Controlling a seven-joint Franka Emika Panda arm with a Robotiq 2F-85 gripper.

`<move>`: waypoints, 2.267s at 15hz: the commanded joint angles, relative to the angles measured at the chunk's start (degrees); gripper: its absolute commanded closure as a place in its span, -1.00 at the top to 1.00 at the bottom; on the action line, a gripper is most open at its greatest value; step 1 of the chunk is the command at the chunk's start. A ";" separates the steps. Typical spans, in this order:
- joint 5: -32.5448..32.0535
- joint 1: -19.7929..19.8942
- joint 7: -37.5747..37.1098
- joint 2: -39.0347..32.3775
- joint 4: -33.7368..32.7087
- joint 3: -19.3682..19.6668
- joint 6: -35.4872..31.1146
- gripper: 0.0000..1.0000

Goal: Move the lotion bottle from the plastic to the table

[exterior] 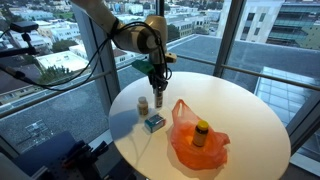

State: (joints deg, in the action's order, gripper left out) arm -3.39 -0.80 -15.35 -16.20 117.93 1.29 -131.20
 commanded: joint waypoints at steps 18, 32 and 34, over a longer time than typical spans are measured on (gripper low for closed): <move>-3.84 -0.22 -0.06 7.08 0.26 1.89 11.36 1.00; -4.18 3.03 19.40 23.30 8.09 2.17 19.02 1.00; -3.94 3.27 21.08 24.32 8.78 2.50 18.80 1.00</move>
State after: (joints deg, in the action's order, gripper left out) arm -8.54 1.80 1.95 5.31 124.89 3.38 -112.60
